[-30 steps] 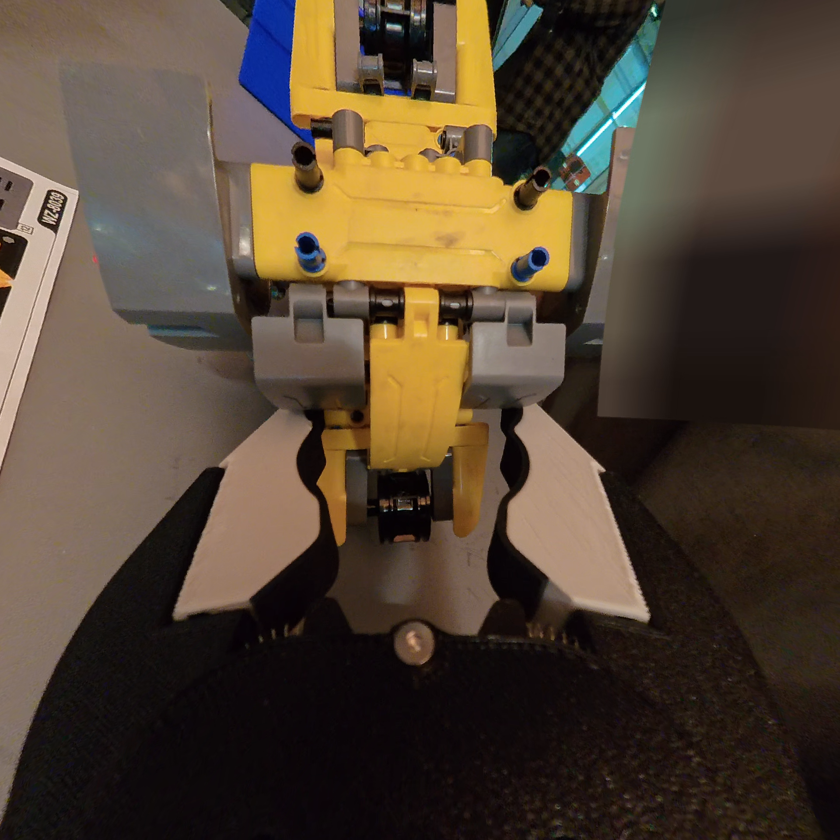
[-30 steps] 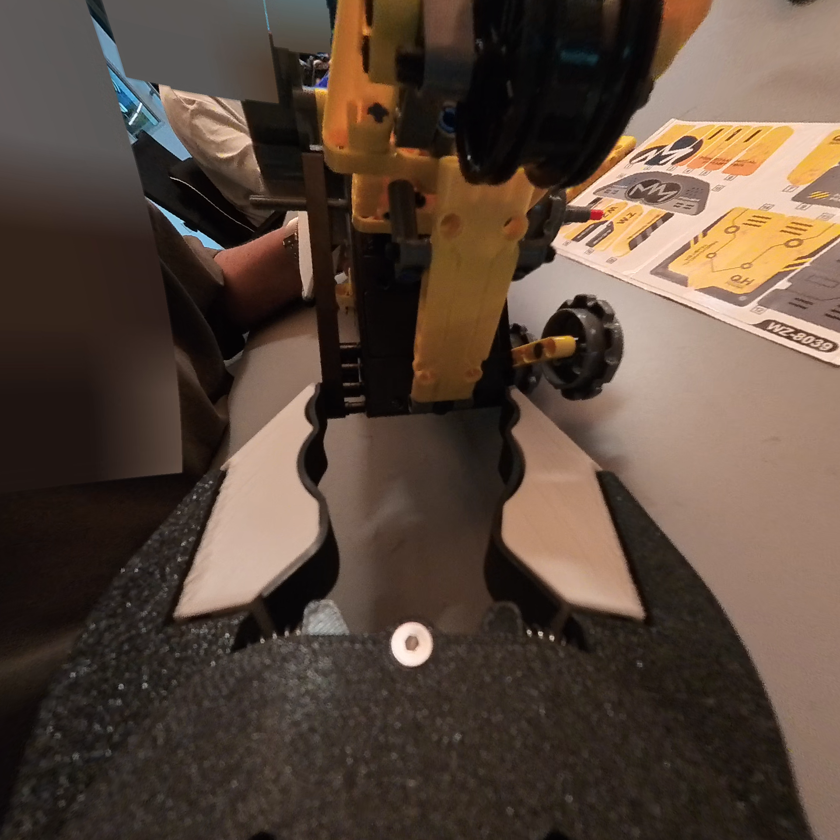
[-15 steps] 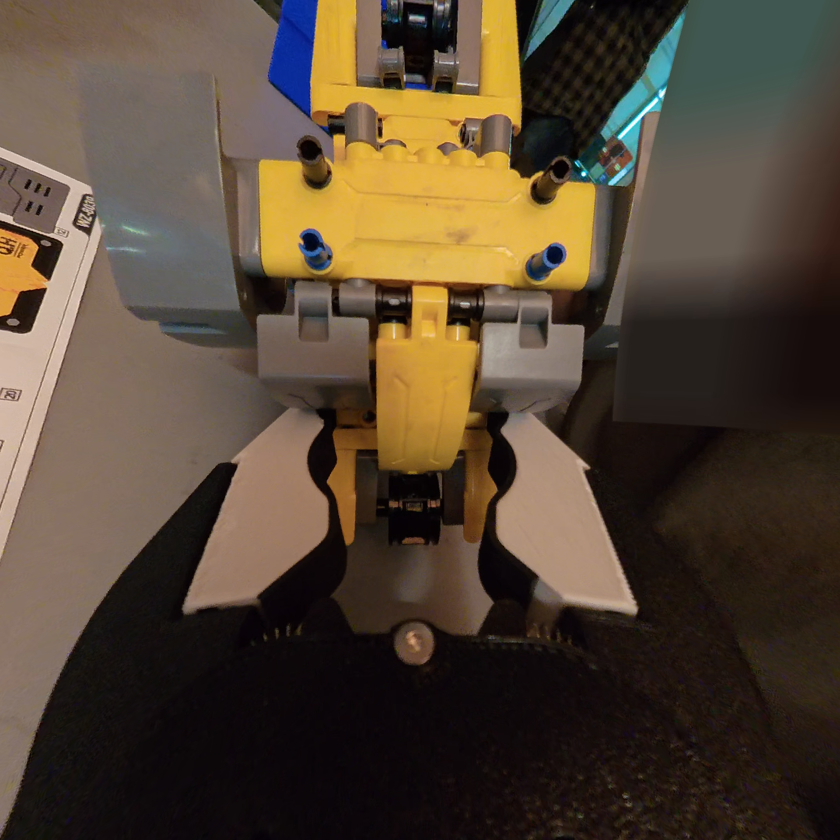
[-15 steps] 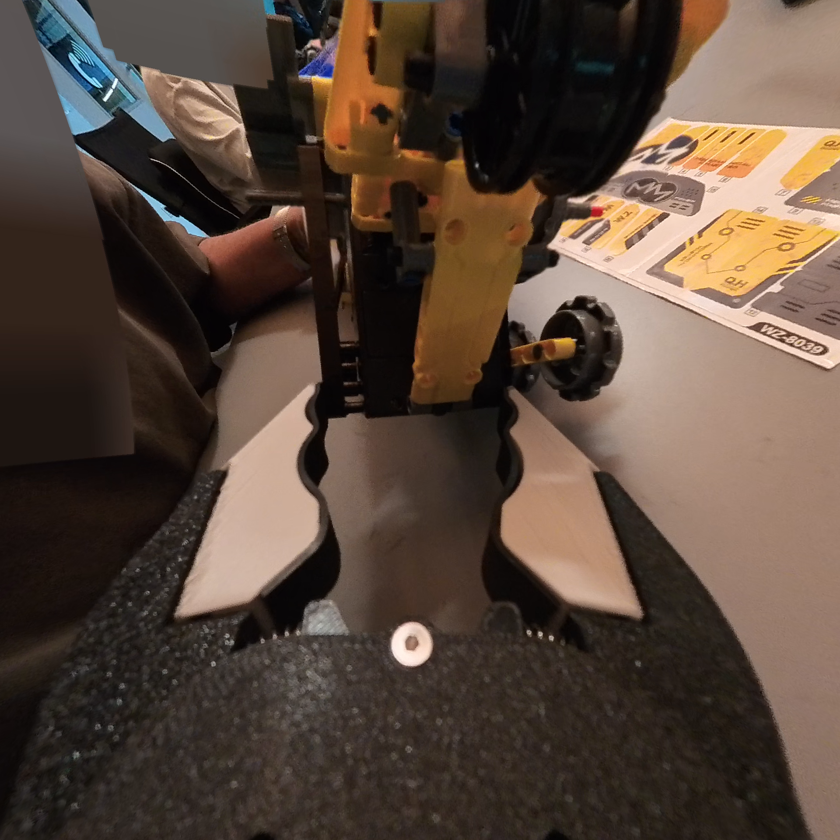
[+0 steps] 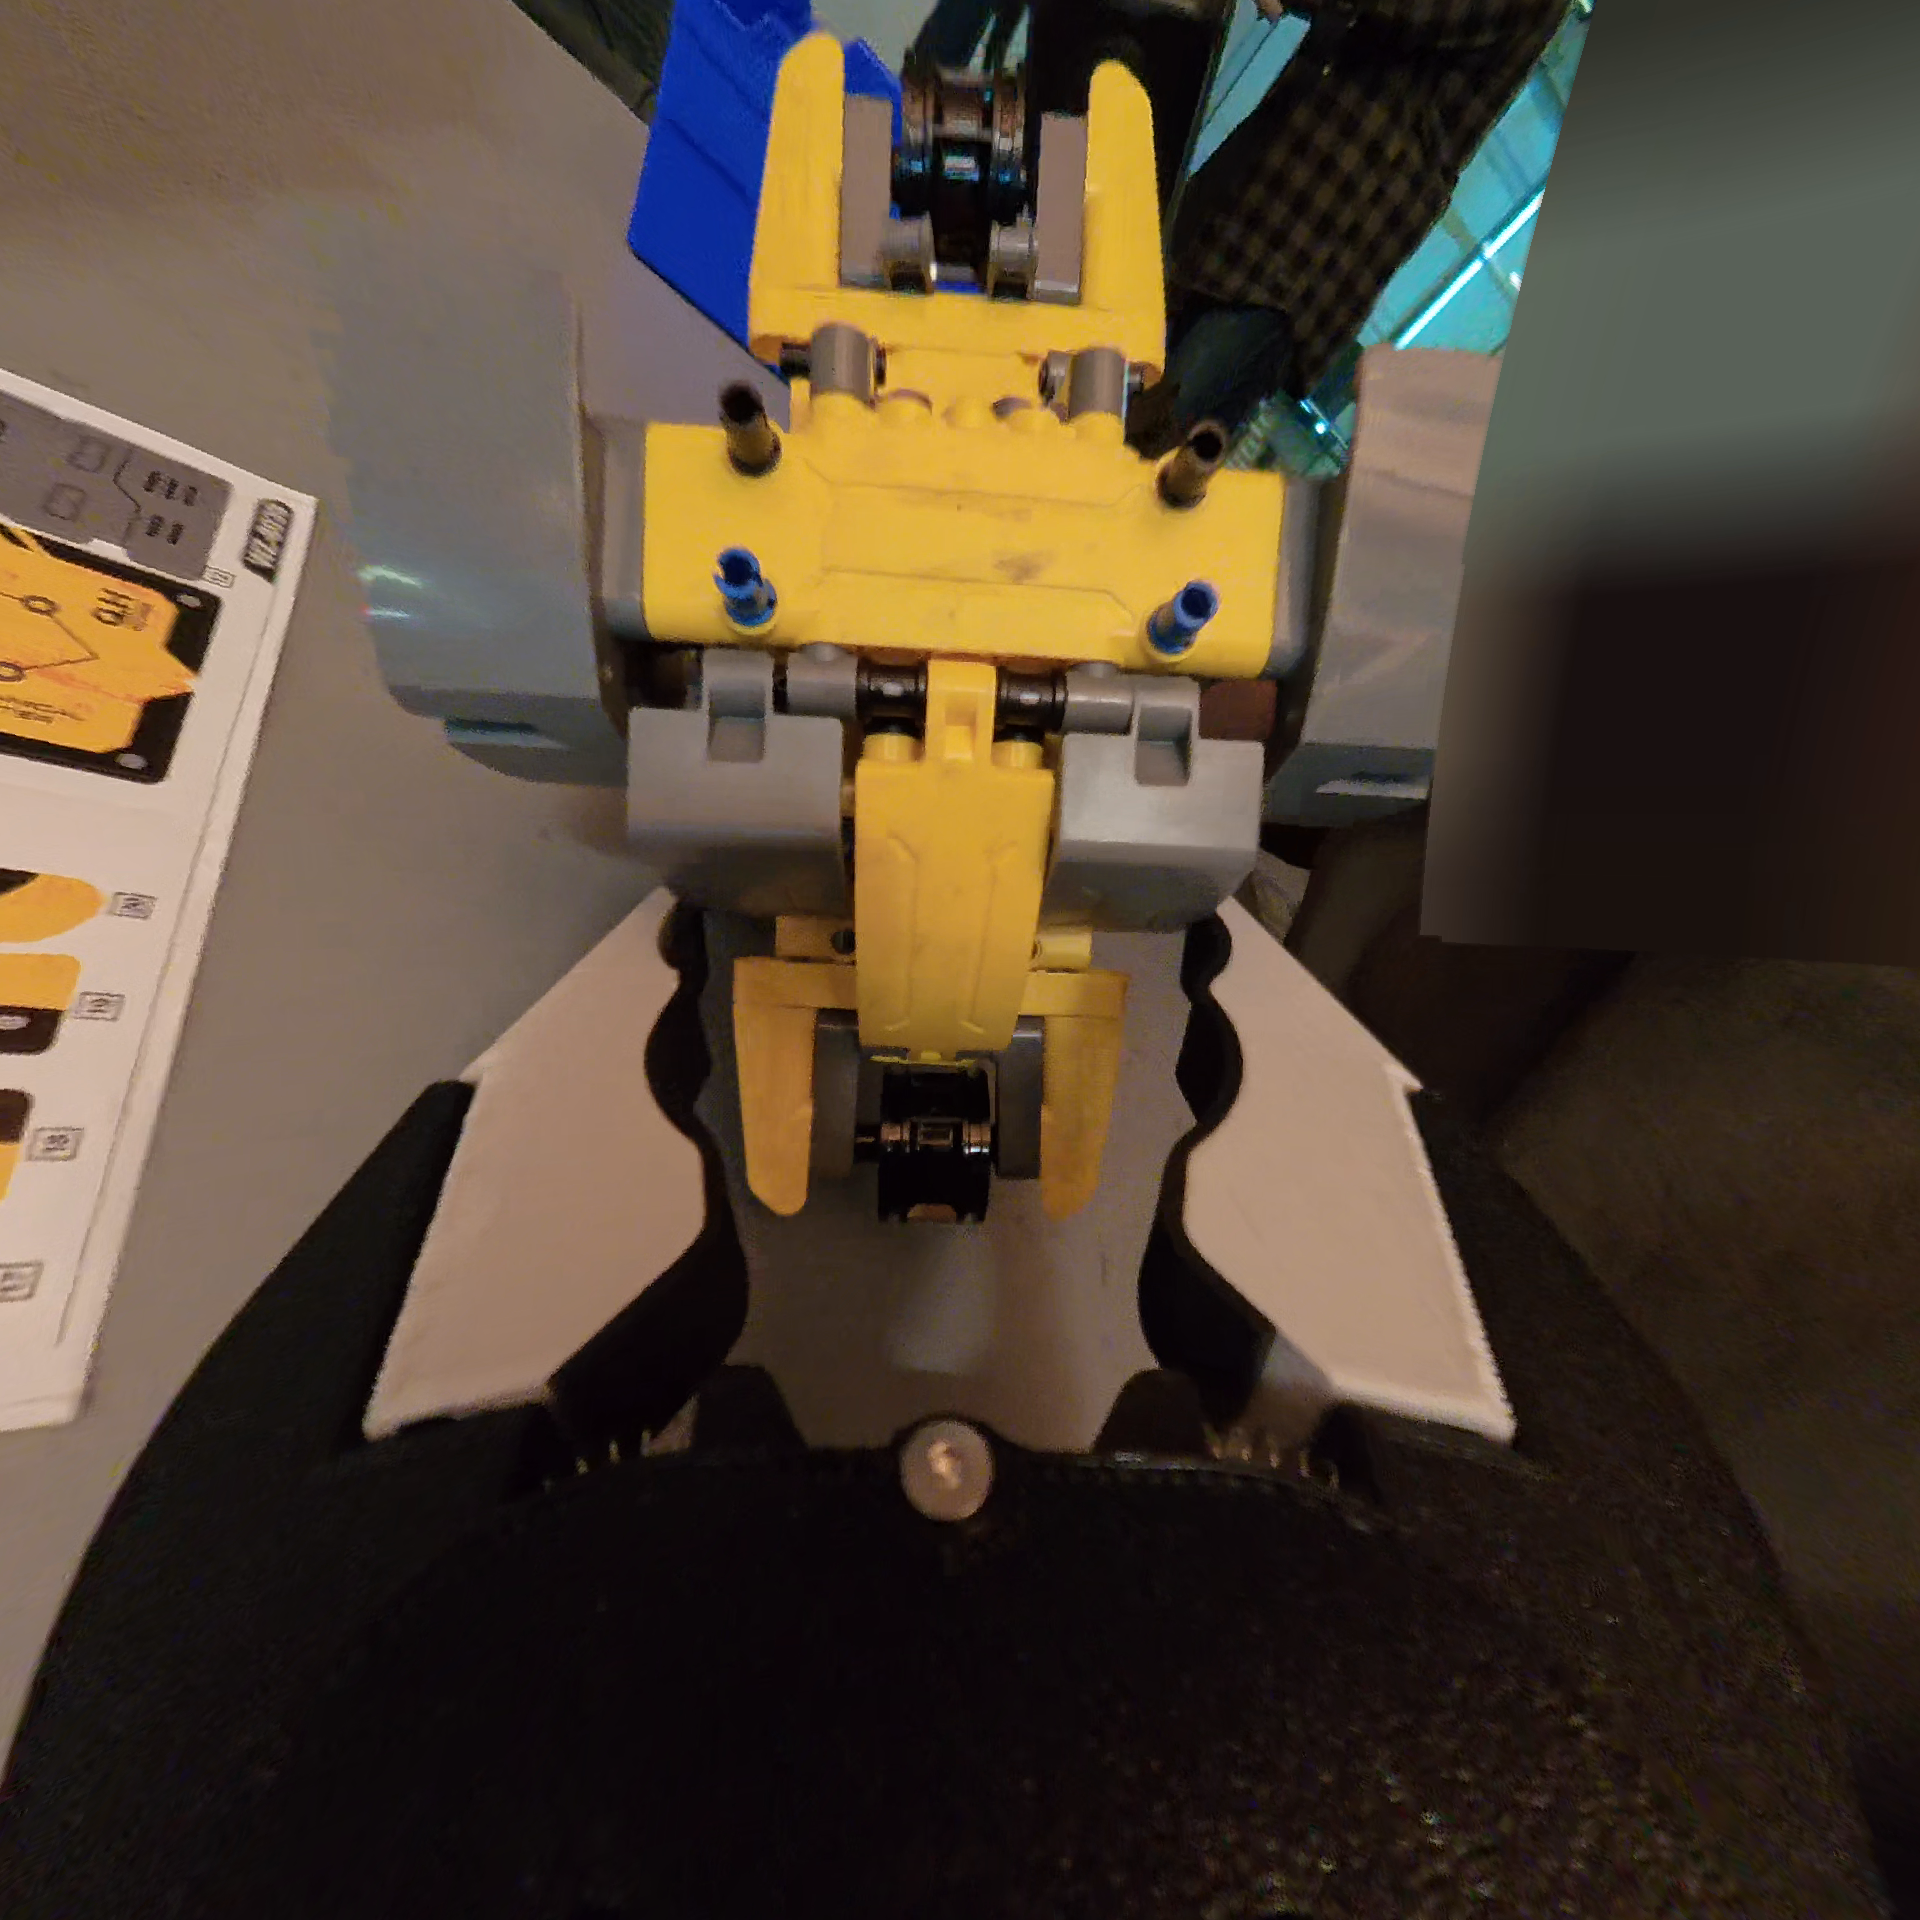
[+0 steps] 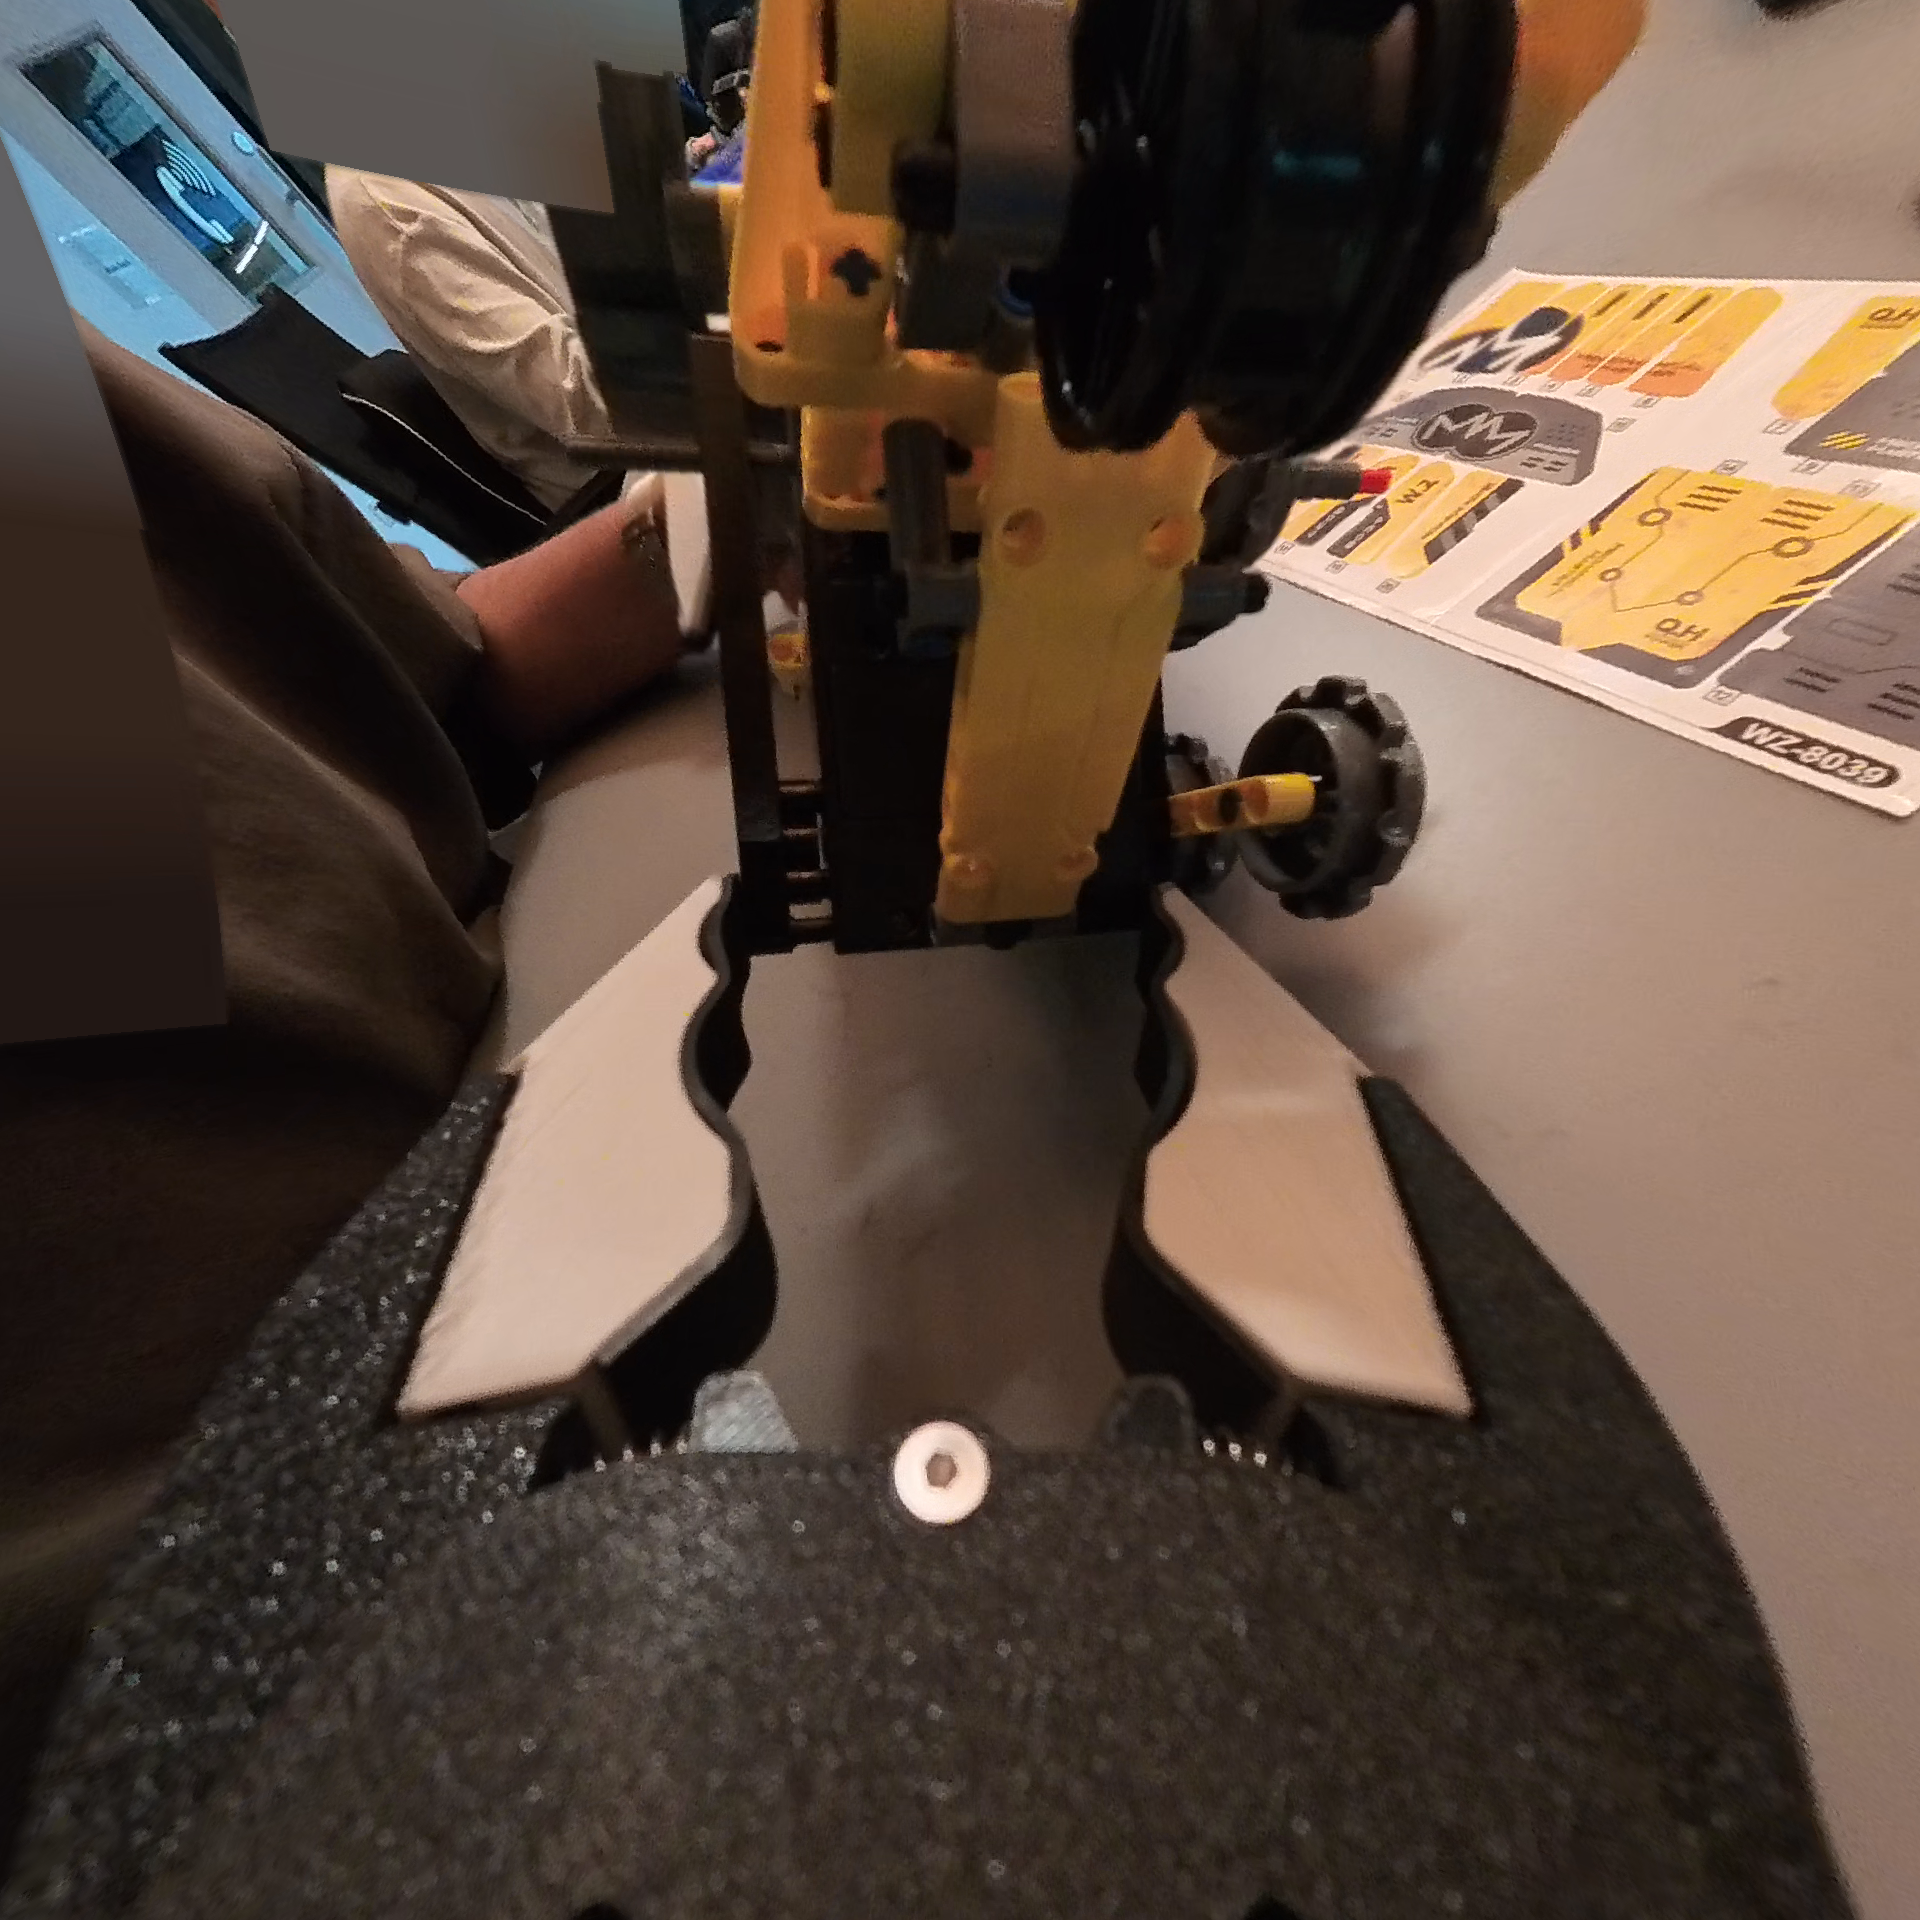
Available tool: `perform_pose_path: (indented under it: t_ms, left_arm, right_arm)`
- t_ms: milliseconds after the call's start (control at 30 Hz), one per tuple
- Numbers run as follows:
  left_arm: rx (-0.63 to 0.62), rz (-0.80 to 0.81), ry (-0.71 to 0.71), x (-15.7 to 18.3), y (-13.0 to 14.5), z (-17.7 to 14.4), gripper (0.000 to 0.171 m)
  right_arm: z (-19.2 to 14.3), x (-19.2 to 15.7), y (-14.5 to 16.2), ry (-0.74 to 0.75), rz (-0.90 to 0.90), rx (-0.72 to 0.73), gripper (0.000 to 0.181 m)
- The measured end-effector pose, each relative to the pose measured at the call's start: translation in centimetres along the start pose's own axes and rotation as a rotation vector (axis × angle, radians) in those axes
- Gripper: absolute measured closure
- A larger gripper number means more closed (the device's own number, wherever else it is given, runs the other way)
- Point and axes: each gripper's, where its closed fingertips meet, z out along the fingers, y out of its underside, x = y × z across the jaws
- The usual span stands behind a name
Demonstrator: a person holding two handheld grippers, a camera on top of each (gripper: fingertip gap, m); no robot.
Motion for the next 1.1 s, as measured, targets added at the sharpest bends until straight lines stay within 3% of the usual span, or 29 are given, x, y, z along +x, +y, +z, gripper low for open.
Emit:
perform_pose_path:
  t_ms: [233, 467, 567, 633, 700, 833, 1100]
  left_arm:
    - [0.179, 0.099, -0.098, 0.3, -3.7, -3.4, 0.057]
    - [0.257, 0.197, -0.167, 2.1, -5.9, -2.8, 0.047]
    - [0.215, 0.244, -0.306, 1.8, -6.1, -2.6, 0.064]
    - [0.18, 0.276, -0.383, 1.7, -5.9, -2.6, 0.084]
    - [0.144, 0.293, -0.391, 2.1, -5.5, -2.2, 0.093]
    - [0.106, 0.31, -0.423, 2.2, -5.0, -2.7, 0.093]
    - [0.146, 0.25, -0.378, 1.9, -4.9, -4.7, 0.099]
  right_arm:
    - [-0.2, 0.2, -0.4, 0.028, 0.07, 0.046, 0.106]
    - [0.0, 0.1, -0.6, 0.1, 0.087, 0.057, 0.106]
    - [0.1, -0.1, -0.8, 0.152, 0.054, 0.052, 0.106]
    - [0.3, -0.3, -0.7, 0.181, 0.038, 0.036, 0.106]
    - [0.4, -0.3, -0.6, 0.194, 0.036, 0.037, 0.106]
    - [0.3, -0.4, -0.5, 0.2, 0.028, 0.032, 0.106]
    - [0.3, -0.5, -0.2, 0.199, -0.008, 0.009, 0.106]
